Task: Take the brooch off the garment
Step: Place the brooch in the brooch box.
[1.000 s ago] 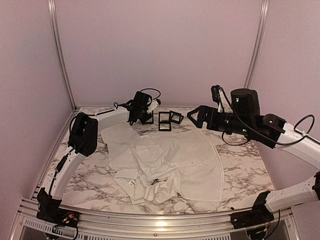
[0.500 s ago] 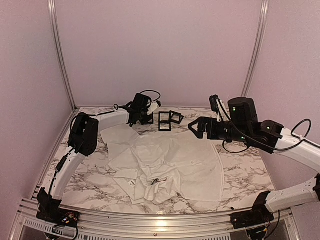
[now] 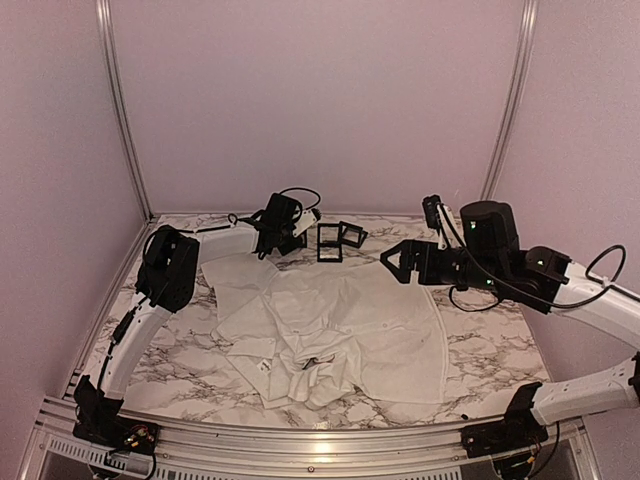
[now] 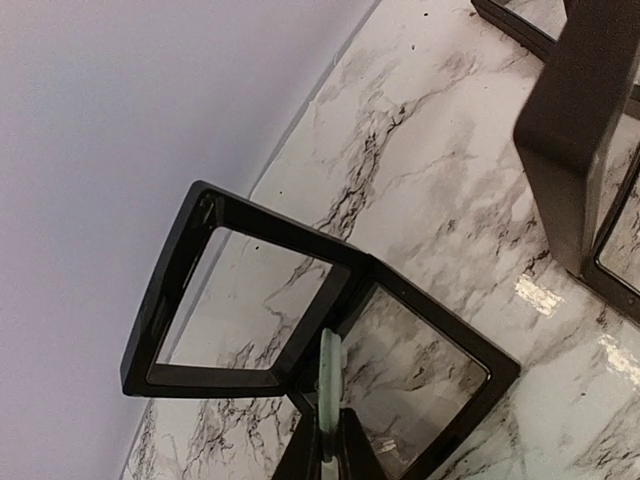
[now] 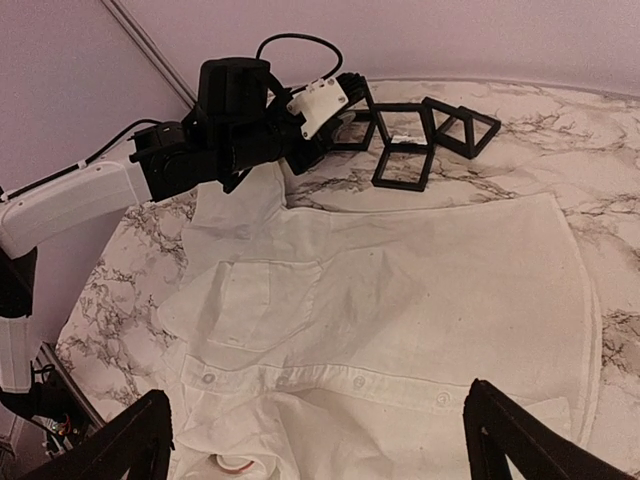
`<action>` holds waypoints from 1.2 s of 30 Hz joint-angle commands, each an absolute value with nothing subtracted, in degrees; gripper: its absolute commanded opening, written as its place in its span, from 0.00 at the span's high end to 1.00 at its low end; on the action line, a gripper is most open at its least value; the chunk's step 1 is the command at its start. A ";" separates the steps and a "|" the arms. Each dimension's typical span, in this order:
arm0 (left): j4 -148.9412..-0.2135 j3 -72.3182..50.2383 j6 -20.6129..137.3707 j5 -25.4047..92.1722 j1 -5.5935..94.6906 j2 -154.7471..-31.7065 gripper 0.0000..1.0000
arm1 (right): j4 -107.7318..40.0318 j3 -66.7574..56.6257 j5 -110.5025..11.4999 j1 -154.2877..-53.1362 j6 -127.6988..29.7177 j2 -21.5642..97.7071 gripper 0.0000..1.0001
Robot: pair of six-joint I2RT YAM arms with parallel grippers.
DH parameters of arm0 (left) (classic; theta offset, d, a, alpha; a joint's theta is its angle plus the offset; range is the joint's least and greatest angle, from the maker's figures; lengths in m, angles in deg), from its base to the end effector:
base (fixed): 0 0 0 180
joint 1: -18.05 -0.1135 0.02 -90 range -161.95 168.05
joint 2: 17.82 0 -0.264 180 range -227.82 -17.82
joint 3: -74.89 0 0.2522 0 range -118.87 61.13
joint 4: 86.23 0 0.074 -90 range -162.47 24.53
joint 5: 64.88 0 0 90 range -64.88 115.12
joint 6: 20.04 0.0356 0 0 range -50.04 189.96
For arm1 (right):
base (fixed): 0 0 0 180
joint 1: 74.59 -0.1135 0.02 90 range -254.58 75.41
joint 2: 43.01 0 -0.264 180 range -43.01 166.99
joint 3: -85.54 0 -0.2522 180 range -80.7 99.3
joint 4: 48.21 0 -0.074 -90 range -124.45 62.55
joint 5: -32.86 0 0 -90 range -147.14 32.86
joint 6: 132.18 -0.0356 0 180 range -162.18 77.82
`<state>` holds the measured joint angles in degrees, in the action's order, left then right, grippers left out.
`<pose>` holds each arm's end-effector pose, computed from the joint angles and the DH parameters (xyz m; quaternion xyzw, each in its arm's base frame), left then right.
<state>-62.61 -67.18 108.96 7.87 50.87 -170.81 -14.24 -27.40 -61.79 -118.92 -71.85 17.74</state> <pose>0.5031 -0.3119 0.1244 0.4568 0.7497 0.1573 0.4522 0.1727 0.1647 0.3207 -0.0883 0.8506 0.2835 0.4339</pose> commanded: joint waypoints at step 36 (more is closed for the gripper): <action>-58.68 -67.15 103.89 9.56 50.82 -169.25 0.67 | -14.49 -29.45 -62.14 -118.53 -71.91 13.62 0.02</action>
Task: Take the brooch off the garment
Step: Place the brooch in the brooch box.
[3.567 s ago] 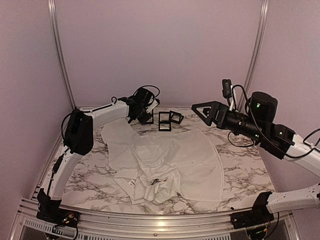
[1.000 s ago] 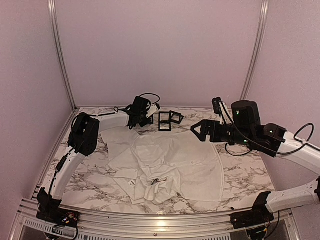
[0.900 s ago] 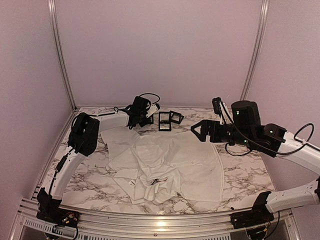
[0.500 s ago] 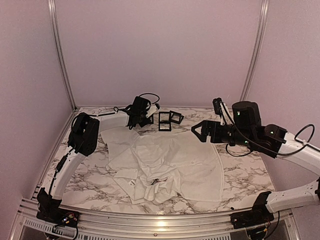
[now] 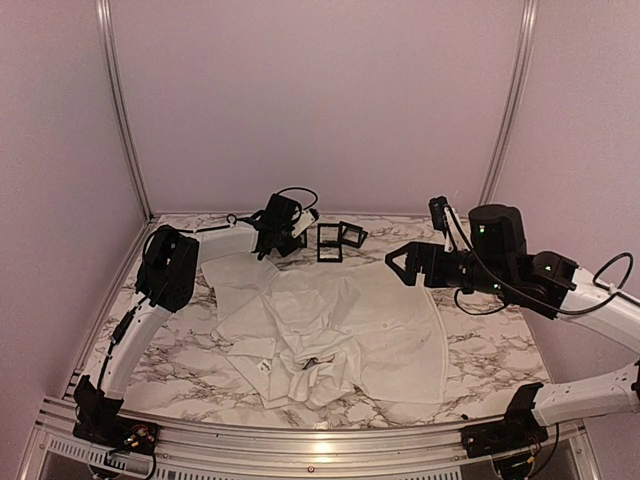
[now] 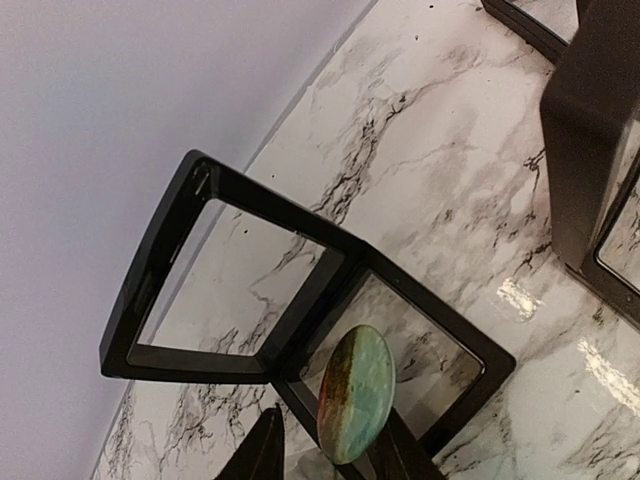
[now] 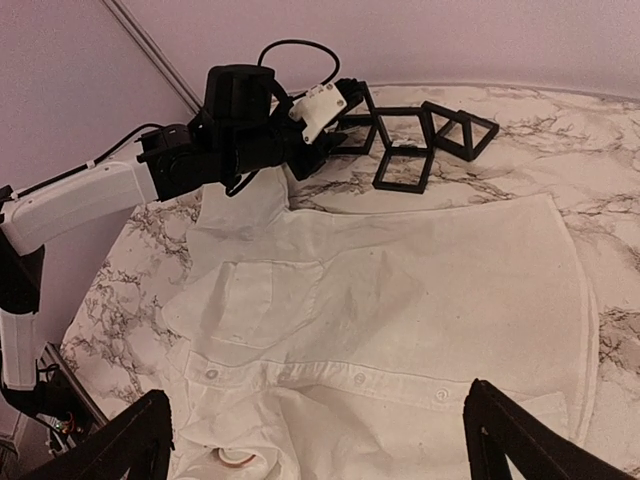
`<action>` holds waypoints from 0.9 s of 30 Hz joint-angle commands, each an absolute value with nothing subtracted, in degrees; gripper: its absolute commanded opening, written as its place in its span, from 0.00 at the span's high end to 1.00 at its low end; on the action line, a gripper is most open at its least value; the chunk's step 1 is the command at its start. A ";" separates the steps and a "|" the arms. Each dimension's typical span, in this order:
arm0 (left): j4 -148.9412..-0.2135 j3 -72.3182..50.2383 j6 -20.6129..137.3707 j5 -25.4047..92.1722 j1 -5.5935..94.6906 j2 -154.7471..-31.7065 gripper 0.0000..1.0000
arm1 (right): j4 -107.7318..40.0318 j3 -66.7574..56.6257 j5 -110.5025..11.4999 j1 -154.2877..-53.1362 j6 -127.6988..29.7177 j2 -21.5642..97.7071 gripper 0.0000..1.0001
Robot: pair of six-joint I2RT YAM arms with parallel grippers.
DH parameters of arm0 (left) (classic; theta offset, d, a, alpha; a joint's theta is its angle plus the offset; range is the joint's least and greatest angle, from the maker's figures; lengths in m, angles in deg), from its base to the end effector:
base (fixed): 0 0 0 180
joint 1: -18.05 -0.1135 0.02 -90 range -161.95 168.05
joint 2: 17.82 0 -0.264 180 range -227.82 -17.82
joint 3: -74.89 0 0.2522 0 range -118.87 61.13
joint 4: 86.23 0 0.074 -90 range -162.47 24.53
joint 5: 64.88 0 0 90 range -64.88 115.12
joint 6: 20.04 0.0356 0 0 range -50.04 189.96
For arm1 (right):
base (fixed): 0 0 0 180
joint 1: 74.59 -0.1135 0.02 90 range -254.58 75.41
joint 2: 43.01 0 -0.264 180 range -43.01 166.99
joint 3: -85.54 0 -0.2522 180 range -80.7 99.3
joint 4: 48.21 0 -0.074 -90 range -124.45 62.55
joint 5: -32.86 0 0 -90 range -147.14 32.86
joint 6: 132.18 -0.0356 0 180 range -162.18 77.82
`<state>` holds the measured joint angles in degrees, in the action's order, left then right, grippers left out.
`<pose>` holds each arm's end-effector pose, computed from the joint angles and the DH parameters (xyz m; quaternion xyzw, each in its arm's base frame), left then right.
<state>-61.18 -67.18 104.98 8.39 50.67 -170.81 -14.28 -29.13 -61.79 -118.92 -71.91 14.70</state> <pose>0.5027 -0.3096 0.1221 0.4357 0.7690 0.1390 0.4466 0.1645 0.1566 0.3216 -0.0866 0.8446 0.2900 0.4416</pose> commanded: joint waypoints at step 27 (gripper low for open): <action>-55.14 -66.04 99.99 13.11 50.83 -166.08 0.62 | -14.64 -30.62 -61.55 -118.53 -72.52 11.71 0.02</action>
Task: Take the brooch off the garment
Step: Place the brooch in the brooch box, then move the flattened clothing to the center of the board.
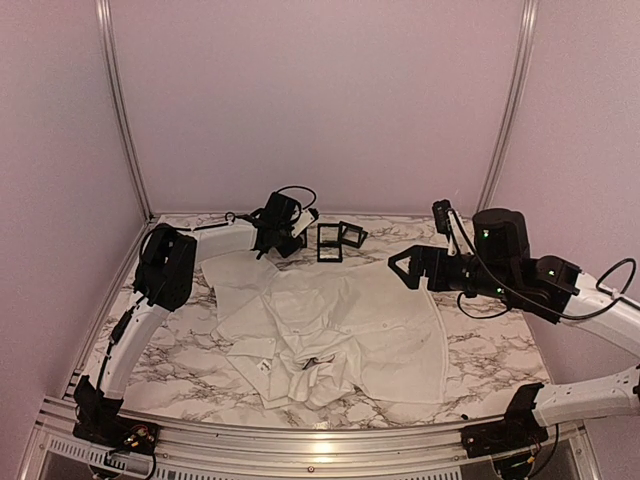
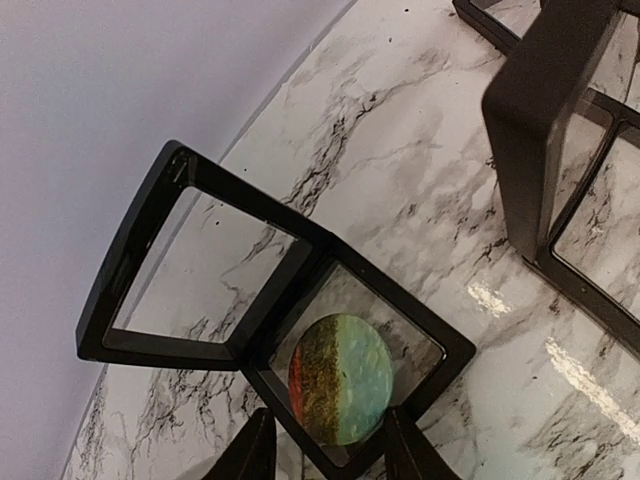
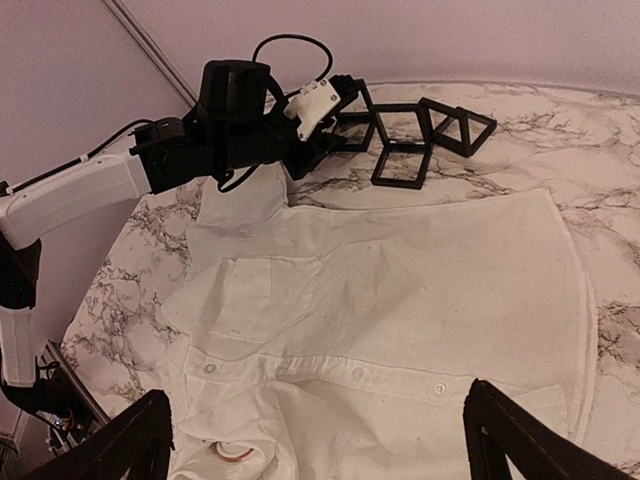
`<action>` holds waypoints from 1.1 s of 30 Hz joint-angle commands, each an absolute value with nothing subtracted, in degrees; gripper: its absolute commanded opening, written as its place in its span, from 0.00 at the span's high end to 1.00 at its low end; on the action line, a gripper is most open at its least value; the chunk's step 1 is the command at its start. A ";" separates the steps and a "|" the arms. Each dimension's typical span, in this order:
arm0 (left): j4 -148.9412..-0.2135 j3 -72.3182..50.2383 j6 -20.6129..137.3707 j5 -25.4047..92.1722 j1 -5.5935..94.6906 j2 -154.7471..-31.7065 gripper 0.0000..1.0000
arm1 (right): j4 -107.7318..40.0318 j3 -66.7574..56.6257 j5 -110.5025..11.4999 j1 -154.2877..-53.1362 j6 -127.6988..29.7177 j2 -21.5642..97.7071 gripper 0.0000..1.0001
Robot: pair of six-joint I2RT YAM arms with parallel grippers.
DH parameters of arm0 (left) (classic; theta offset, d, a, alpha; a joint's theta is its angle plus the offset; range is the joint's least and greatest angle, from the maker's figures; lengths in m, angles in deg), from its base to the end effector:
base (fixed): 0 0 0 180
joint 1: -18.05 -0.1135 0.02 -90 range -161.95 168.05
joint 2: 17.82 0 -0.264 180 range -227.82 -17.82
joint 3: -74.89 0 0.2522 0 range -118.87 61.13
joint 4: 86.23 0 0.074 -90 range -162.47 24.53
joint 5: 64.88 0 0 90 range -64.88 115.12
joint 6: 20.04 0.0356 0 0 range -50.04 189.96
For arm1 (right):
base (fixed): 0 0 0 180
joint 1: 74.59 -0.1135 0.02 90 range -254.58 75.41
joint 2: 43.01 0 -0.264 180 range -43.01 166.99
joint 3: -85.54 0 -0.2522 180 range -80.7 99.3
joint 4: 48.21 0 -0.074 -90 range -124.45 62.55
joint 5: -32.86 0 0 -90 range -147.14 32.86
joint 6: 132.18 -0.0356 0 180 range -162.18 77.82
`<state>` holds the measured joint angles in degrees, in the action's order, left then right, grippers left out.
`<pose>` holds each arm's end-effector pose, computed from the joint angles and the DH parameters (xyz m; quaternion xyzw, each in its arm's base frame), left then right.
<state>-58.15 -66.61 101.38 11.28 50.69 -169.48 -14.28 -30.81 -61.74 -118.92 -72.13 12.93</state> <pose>0.4979 -0.3088 0.1271 0.4291 0.7851 0.1038 0.4344 0.1596 0.1519 0.3177 -0.0851 0.8444 0.2915 0.4414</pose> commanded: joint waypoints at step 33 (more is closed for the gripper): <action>-61.02 -40.43 81.47 20.69 50.91 -143.70 0.49 | -16.21 -30.72 -60.74 -118.57 -70.42 14.56 0.01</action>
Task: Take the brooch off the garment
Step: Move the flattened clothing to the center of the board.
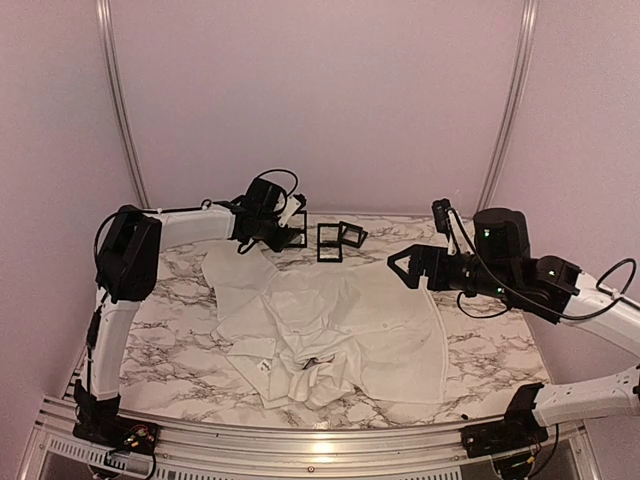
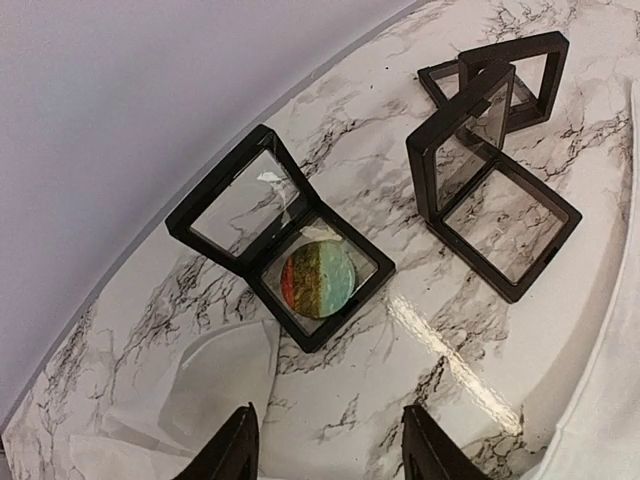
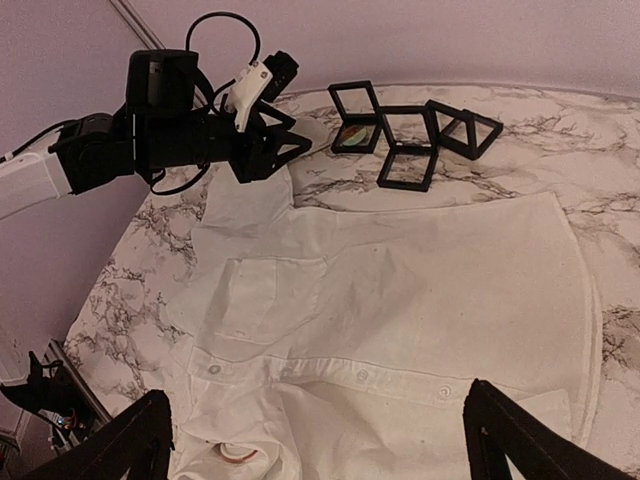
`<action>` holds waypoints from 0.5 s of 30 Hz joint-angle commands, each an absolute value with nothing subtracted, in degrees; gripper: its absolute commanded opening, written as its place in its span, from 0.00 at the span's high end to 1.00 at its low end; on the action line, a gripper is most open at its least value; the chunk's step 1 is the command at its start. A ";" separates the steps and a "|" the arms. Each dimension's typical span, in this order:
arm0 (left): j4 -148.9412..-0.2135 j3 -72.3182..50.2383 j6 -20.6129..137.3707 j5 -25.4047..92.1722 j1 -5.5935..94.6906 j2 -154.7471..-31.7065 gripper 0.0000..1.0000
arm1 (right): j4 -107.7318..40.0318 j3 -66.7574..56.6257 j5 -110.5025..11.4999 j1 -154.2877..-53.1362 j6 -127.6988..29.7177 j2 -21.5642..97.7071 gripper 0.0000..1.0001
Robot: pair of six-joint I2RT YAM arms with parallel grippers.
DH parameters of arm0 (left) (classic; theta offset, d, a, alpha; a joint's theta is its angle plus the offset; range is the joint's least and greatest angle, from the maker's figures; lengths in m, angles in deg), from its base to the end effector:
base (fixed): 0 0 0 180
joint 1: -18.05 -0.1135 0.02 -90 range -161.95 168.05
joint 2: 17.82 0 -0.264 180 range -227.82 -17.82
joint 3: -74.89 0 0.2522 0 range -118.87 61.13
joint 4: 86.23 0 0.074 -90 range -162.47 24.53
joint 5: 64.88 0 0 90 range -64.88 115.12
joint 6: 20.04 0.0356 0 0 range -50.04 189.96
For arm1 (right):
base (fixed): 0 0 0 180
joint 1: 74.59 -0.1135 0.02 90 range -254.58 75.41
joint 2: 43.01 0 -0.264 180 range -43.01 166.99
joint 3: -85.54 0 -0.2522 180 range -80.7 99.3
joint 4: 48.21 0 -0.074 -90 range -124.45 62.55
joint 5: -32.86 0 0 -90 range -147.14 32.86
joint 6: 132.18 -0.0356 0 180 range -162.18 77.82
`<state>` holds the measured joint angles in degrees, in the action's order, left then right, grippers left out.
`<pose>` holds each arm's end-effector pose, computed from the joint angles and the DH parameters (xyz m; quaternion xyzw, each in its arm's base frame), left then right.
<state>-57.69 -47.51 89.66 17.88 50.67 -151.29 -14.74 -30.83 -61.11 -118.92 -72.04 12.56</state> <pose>0.4516 -0.2837 0.1870 0.3740 0.8224 0.0090 0.4286 0.1586 0.1515 0.3196 -0.0880 0.8404 0.2987 0.4436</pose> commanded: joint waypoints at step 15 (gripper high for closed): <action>-64.38 -8.61 58.09 22.90 55.76 -117.75 0.46 | -17.24 -26.58 -51.97 -121.37 -64.70 28.97 0.02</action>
